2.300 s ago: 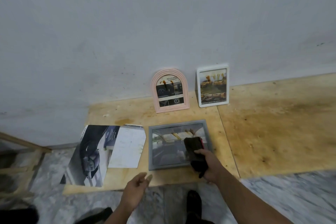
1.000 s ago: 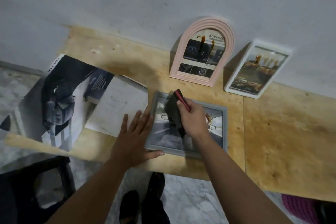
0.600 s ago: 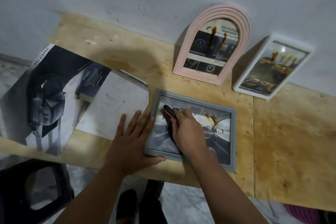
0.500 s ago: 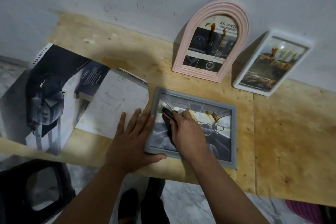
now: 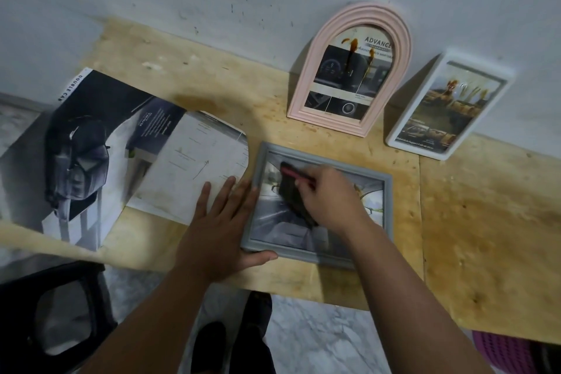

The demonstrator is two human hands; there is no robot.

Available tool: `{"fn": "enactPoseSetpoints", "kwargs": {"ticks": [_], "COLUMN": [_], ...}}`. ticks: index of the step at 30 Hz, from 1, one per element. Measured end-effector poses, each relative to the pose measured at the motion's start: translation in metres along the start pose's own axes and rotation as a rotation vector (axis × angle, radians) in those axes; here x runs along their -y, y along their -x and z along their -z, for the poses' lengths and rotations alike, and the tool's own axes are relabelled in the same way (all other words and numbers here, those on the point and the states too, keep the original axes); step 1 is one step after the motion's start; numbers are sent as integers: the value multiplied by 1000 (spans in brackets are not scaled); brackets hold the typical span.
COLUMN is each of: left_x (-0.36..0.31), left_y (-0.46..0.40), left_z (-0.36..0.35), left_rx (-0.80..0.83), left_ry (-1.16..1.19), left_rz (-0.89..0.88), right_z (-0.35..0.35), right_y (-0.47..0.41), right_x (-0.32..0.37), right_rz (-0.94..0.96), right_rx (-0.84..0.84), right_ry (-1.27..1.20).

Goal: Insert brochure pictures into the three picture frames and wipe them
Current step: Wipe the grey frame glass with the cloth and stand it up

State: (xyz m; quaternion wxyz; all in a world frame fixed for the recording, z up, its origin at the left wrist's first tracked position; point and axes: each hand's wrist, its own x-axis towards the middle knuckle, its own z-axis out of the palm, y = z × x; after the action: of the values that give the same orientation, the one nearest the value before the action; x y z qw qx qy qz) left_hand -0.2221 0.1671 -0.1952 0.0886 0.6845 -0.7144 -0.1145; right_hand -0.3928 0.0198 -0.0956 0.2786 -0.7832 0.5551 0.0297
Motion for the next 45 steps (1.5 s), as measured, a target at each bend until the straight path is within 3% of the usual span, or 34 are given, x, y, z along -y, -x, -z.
{"fn": "enactPoseSetpoints", "kwargs": {"ticks": [2, 5, 12, 19, 24, 29, 32, 35, 41, 45], "left_x": [-1, 0, 0, 1, 1, 0, 0, 0, 0, -1], "left_y": [0, 0, 2, 2, 2, 1, 2, 2, 3, 3], "left_z": [0, 0, -1, 0, 0, 0, -1, -2, -4, -4], "left_rx": [2, 12, 18, 21, 43, 30, 26, 32, -21, -54], "left_ry": [-2, -11, -10, -16, -31, -23, -28, -25, -5, -9], "left_rz": [5, 14, 12, 2, -1, 8, 12, 15, 5, -9], "right_z": [-5, -32, -40, -44, -15, 0, -30, -54, -68, -52], "right_y": [-19, -24, 12, 59, 46, -14, -22, -3, 45, 50], "right_x": [-4, -10, -21, -16, -16, -17, -11, -5, -7, -11], "right_rz": [32, 85, 139, 190, 140, 42, 87, 185, 326, 339], "right_rx": [-138, -127, -96, 75, 384, -151, -156, -159, -3, 239], "right_ry": [89, 210, 179, 143, 29, -65, 83, 70, 96, 33]}}
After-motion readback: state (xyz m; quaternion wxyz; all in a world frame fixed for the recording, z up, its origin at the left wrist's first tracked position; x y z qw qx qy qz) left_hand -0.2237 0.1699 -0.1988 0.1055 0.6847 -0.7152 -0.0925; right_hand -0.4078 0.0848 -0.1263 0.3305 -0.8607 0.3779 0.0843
